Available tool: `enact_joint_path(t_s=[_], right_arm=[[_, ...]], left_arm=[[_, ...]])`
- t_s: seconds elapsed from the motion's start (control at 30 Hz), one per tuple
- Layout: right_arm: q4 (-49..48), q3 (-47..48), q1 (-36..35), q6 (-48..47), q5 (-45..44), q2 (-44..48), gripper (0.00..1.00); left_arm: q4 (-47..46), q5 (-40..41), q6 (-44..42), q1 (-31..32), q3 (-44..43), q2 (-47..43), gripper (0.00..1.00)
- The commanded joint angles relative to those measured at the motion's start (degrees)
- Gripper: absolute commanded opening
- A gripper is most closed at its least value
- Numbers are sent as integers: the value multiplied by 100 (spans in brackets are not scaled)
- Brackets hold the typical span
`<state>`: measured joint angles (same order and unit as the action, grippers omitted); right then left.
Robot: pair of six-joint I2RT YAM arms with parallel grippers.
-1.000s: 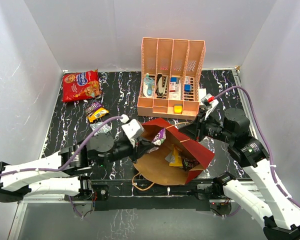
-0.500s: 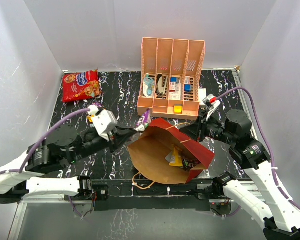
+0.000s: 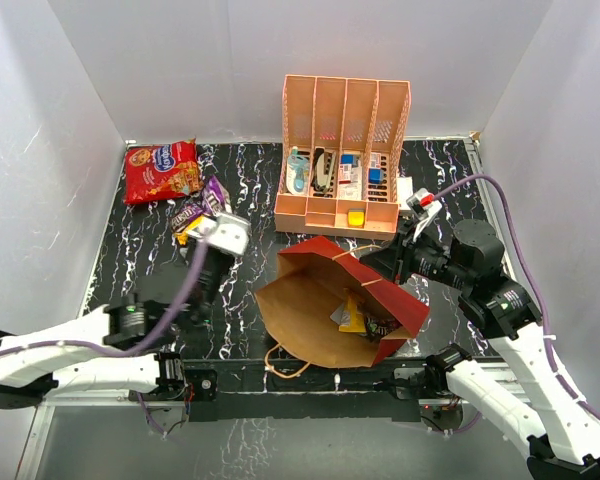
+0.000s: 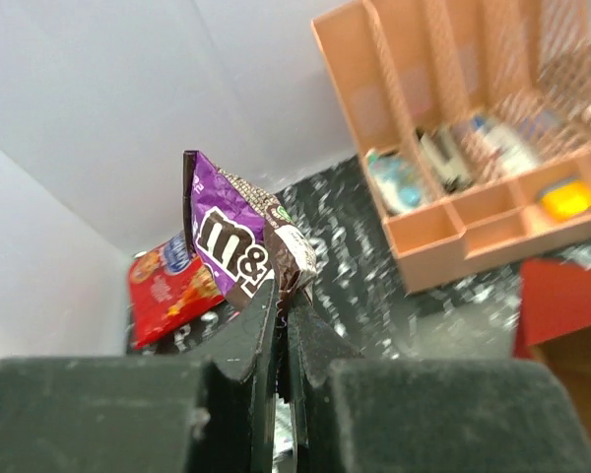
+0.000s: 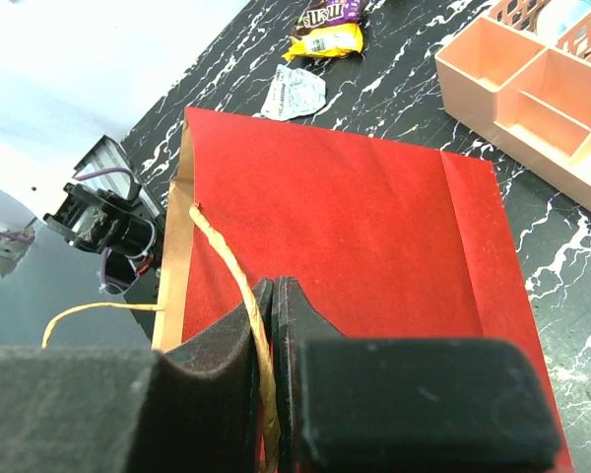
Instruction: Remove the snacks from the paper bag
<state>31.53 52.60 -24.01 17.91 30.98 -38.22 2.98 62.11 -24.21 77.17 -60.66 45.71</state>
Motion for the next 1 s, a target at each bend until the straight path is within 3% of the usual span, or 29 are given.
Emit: enact_joint_path(t_s=[0.0, 0.23, 0.53, 0.7, 0.97], right_arm=[[-228, -78, -25, -51, -118, 91, 8], [-222, -84, -21, -47, -68, 69, 8], [-210, -66, -23, 6, -68, 134, 8], [-172, -42, -24, -14, -111, 161, 8], [-188, -48, -25, -23, -186, 165, 7]], left_arm=[[-838, 1006, -353, -161, 812, -106, 0], [1699, 236, 2413, -1473, 985, 136, 0], [3487, -1007, 5056, -3113, 876, 1312, 0], [3972, -1389, 5847, -3585, 950, 2066, 0], [3709, -2254, 6013, -4051, 1119, 2794, 0]])
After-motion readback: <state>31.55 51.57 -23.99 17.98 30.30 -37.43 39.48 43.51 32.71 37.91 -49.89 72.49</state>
